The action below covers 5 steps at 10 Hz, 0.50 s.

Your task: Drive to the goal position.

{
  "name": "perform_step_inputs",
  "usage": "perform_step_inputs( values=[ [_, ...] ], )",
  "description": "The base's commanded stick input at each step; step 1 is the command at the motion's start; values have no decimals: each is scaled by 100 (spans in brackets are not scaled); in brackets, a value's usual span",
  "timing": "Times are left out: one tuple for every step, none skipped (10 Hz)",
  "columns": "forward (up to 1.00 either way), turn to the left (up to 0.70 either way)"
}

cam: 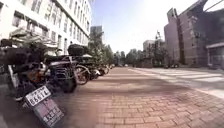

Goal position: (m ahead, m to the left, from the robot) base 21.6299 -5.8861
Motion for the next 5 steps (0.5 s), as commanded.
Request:
perform_step_inputs(
  values=[
    [70, 0],
    [70, 0],
    [70, 0],
    [70, 0],
    [70, 0]
  ],
)
